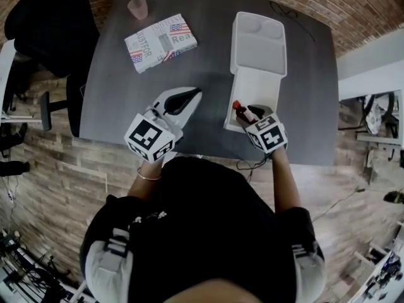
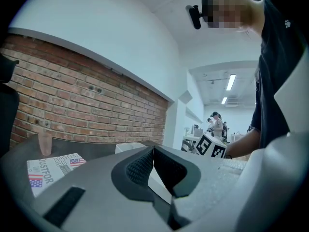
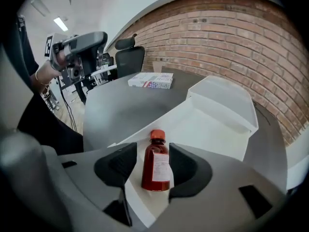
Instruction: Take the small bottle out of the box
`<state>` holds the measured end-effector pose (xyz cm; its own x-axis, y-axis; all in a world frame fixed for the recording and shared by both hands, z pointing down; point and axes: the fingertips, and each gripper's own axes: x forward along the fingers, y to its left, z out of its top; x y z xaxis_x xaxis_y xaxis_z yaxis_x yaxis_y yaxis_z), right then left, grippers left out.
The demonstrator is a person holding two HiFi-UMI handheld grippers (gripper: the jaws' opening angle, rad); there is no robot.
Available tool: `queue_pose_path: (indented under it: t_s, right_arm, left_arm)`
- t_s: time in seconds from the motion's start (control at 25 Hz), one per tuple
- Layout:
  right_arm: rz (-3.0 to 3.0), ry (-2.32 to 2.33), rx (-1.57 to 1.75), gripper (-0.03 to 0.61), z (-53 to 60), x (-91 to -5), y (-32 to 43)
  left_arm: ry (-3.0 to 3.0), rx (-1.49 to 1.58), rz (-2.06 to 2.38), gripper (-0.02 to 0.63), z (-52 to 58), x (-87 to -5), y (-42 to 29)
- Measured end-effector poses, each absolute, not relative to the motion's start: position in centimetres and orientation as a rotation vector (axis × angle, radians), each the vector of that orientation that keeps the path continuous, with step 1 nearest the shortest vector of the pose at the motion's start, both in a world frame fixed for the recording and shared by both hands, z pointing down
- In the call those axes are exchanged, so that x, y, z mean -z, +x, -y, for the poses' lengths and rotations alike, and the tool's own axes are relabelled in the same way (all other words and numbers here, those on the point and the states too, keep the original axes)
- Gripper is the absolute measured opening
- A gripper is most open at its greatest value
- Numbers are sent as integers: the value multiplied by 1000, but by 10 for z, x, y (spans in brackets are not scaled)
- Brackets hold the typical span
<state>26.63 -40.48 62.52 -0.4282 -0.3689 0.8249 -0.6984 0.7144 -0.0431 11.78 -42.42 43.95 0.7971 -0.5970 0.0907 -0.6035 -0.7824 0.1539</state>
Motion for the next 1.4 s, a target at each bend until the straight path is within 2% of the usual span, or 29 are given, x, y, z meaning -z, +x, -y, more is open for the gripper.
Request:
queue_pose_path:
  t_s: [0.32,0.76,1.4]
  right_arm:
    - [1960,720,-548,239,409,-652,263]
    - [1890,731,-628,225,412,-673,261]
    - [2026,1178,-664,221,423,-627,284]
  left_arm:
    - [2773,-15,984,2,435,-442,109]
    - [2768,-15,998,2,437,-444,105]
    - [2803,-54,928,2,419,-438,118]
